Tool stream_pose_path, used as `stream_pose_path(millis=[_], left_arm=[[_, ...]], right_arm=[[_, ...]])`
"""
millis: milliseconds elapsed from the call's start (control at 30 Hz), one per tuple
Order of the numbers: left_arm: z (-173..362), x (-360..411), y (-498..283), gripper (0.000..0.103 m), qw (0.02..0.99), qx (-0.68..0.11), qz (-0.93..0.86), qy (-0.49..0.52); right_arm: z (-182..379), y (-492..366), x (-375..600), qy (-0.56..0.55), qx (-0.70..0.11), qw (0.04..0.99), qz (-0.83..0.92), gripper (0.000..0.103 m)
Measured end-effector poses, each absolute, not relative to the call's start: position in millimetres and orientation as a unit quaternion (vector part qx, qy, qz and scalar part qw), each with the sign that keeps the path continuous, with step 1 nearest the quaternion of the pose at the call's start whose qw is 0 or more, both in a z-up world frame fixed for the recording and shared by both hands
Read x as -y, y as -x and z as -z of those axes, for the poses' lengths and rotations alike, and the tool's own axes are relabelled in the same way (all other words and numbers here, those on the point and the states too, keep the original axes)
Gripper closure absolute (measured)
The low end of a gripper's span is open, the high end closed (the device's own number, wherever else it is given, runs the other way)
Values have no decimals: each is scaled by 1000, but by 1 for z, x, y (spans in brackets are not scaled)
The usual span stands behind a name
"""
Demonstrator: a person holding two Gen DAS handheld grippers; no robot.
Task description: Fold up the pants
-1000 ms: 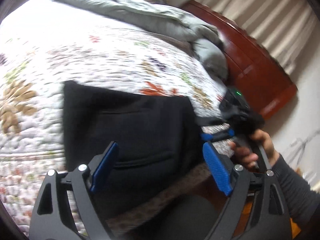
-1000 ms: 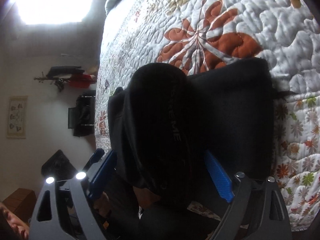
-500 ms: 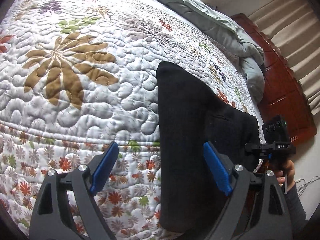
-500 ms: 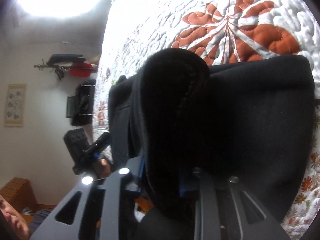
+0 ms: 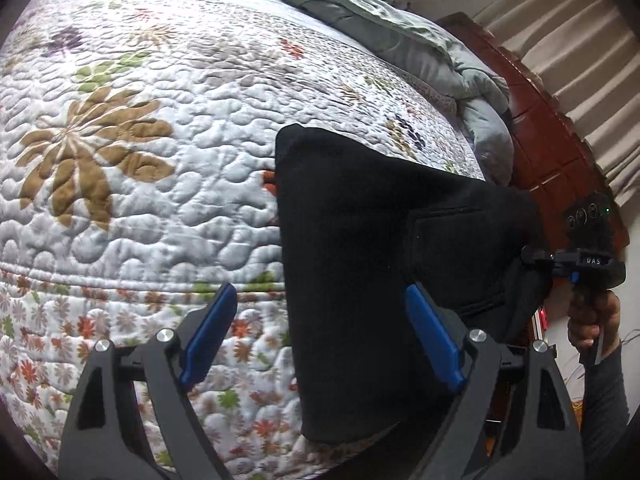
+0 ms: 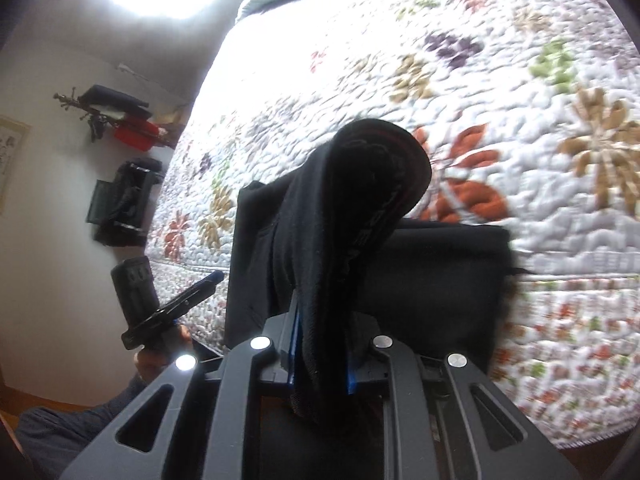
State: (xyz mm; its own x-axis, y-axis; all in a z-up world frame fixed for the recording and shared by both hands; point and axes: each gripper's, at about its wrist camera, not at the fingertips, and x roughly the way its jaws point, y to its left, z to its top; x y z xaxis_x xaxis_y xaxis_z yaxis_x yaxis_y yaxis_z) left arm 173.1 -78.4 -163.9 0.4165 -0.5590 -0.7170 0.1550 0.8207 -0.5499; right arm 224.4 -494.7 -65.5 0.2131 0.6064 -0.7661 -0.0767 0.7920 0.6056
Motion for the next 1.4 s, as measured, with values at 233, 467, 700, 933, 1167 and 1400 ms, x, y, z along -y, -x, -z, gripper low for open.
stream_pose_path(millis=[233, 467, 700, 933, 1167, 1400], left_arm=[[160, 101, -176, 17, 816, -496, 235, 184], [163, 108, -180, 17, 815, -501, 233, 171], [174, 114, -184, 17, 811, -513, 229, 162], [184, 116, -188, 17, 807, -524, 229, 146], [164, 110, -213, 15, 821, -505, 230, 133], [161, 113, -255, 15, 824, -506, 215, 138]], right_arm=[[88, -211, 522, -255, -575, 747, -214, 86], [122, -203, 552, -287, -565, 743, -214, 87], [161, -200, 576, -332, -548, 732, -231, 86], [180, -198, 590, -401, -530, 700, -261, 68], [101, -202, 609, -358, -478, 770, -225, 52], [86, -240, 551, -327, -474, 760, -300, 54]])
